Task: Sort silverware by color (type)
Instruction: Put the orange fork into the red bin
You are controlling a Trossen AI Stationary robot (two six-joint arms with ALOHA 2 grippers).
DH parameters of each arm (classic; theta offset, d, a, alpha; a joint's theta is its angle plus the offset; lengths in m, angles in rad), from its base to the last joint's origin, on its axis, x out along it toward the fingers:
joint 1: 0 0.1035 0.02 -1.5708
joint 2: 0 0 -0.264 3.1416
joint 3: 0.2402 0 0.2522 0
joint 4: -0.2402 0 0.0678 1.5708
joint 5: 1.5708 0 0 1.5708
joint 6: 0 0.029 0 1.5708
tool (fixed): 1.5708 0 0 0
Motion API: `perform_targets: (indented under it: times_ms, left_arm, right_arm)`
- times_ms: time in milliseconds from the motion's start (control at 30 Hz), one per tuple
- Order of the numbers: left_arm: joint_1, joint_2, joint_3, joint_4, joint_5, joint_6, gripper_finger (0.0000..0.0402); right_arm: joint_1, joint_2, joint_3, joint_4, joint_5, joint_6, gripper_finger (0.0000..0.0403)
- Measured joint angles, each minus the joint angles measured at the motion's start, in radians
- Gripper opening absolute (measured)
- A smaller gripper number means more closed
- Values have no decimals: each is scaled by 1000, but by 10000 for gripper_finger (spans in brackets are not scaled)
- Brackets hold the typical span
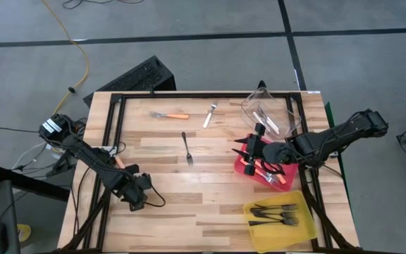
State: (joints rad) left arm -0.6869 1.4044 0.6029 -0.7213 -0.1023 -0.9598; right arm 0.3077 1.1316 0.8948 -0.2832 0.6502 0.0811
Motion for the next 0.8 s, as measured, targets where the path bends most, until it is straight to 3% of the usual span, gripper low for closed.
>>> perform_targets:
  times_ms: [100,367,600,800]
  left_arm:
    - [0,0,0,-3,1,-11,7]
    - [1,8,58,-3,-96,37,0]
    - [44,6,76,101,-239,136,0]
    - [71,5,76,200,-297,199,0]
  right_arm:
    - [0,0,0,0,0,0,171]
    - [-1,1,0,1,0,0,171]
    - [-1,2,0,3,0,27,171]
    - [-1,2,0,10,0,32,171]
